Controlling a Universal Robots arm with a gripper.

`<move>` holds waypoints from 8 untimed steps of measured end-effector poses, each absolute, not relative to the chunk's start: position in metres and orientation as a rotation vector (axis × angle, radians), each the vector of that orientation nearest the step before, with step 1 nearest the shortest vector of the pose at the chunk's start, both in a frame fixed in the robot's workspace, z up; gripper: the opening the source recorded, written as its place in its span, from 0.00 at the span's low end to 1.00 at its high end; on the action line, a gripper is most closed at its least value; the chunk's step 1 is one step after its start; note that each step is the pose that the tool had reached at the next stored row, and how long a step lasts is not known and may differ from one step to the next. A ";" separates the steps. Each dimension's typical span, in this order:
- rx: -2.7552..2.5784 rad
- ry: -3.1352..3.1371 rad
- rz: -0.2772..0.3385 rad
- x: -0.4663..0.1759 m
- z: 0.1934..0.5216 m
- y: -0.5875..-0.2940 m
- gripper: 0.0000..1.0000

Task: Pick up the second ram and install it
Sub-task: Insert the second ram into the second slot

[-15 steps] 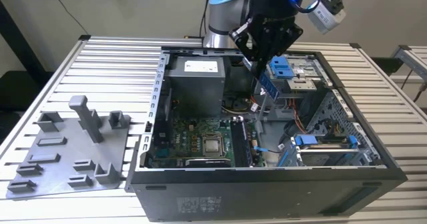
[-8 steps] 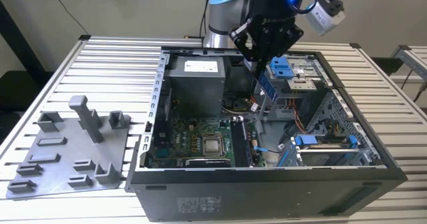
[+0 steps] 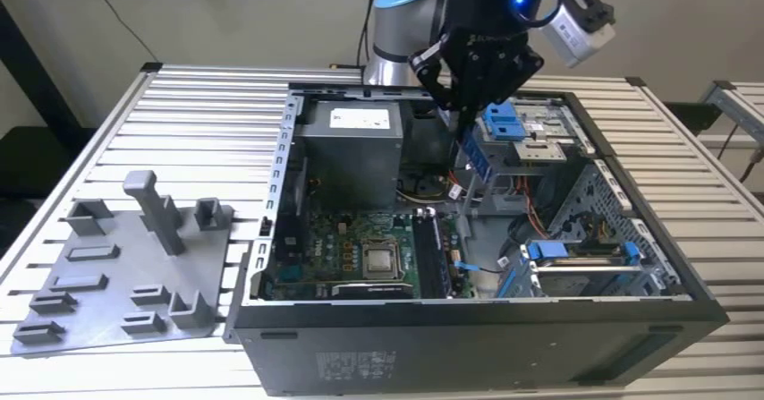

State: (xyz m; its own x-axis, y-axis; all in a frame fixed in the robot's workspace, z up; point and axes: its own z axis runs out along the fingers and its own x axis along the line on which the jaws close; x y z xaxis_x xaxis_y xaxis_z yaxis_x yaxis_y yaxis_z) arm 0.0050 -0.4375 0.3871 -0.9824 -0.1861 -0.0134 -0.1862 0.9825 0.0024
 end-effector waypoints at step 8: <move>-0.230 3.120 0.005 0.005 0.385 -0.438 0.14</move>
